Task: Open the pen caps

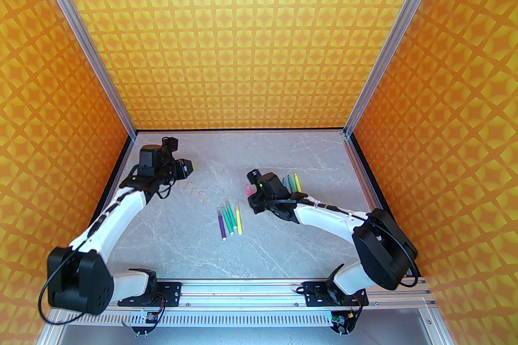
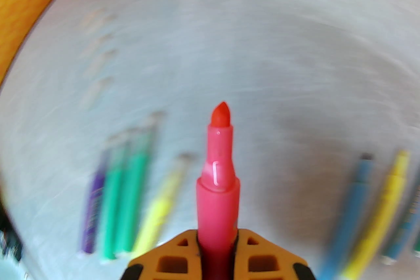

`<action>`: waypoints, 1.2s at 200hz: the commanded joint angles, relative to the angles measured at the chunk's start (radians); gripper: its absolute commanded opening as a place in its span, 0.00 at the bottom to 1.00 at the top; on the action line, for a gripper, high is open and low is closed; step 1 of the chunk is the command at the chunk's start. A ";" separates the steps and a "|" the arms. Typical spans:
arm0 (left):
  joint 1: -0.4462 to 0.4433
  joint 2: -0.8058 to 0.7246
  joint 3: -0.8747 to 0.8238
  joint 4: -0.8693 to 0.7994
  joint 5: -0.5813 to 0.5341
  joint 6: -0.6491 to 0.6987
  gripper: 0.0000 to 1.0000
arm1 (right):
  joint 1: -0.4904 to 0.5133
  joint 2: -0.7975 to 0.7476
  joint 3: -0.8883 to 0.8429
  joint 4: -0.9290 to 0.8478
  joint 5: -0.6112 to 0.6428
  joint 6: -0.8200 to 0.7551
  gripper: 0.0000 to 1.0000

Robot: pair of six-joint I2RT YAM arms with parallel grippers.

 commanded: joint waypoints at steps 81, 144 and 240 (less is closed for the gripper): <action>0.118 0.309 0.107 -0.184 -0.234 0.121 0.00 | -0.019 0.188 0.122 -0.119 0.218 0.075 0.00; 0.122 0.467 0.187 -0.213 -0.234 0.144 0.01 | -0.019 0.227 0.138 -0.147 0.227 0.077 0.07; 0.121 0.514 0.201 -0.230 -0.222 0.146 0.22 | -0.019 0.220 0.143 -0.199 0.236 0.073 0.23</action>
